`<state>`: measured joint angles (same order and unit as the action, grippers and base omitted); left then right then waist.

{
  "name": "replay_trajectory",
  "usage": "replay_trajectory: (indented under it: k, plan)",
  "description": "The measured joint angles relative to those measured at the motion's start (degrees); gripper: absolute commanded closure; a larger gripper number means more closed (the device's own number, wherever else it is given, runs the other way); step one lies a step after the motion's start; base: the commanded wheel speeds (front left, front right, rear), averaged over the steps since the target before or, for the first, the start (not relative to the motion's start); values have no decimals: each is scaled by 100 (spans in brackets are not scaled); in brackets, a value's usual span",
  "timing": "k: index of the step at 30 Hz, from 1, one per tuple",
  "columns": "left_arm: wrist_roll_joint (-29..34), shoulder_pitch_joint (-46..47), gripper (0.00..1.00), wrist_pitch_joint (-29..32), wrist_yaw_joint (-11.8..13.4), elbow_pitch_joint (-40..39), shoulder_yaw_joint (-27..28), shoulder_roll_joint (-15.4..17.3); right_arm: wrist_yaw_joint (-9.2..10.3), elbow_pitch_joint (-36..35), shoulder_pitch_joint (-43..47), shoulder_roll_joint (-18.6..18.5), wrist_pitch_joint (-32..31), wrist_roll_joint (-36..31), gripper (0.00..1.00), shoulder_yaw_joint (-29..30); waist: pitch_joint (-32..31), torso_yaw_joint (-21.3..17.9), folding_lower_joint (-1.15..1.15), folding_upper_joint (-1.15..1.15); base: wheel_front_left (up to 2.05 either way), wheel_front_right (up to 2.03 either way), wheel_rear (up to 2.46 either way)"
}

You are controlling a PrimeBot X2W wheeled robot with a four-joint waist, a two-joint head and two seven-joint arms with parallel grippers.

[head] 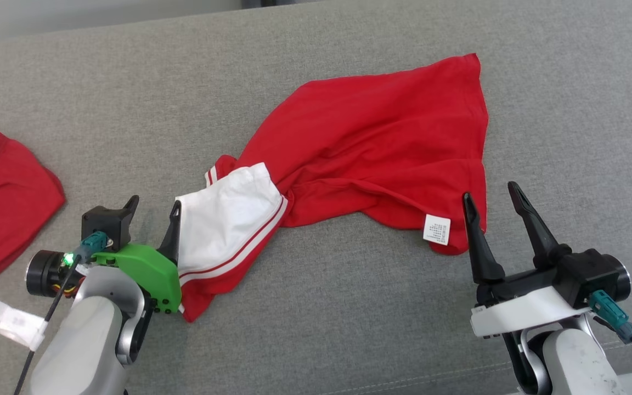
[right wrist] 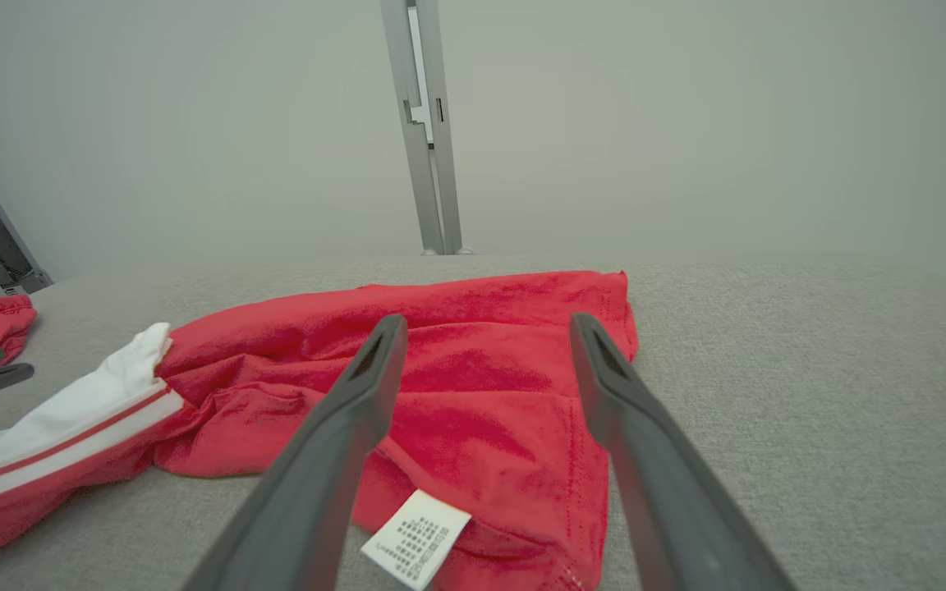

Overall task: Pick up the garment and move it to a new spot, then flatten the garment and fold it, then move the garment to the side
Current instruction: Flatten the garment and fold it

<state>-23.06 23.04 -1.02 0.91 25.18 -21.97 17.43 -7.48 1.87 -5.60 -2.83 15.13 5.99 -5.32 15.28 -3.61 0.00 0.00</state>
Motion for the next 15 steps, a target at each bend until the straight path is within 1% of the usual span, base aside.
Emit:
replay_trajectory:
  k: [7,10,11,12,13,14,15]
  plan:
    - [114,522,0,47,-270,889,-199,-30,0,1,-64,0,0,2,0,53,248,-143,0,0,0,0,0]
    - [168,675,0,42,-290,1131,-257,-27,0,0,-91,-1,0,24,0,63,314,-197,0,0,0,0,0]
    - [175,711,25,19,-288,1202,-264,-25,0,0,-97,-1,0,29,0,59,329,-215,0,0,0,0,0]
    - [199,733,59,-9,-287,1251,-287,-25,0,1,-101,-1,0,31,0,56,337,-232,0,0,0,0,0]
    - [199,742,91,-11,-300,1291,-308,-30,0,1,-102,-1,0,40,0,55,340,-244,0,0,0,0,0]
    - [193,750,100,-13,-349,1324,-333,-35,0,1,-102,-1,0,45,0,57,335,-252,0,0,0,0,0]
    - [193,751,100,-13,-397,1344,-376,-38,0,2,-102,-1,0,45,0,57,323,-255,0,0,0,0,0]
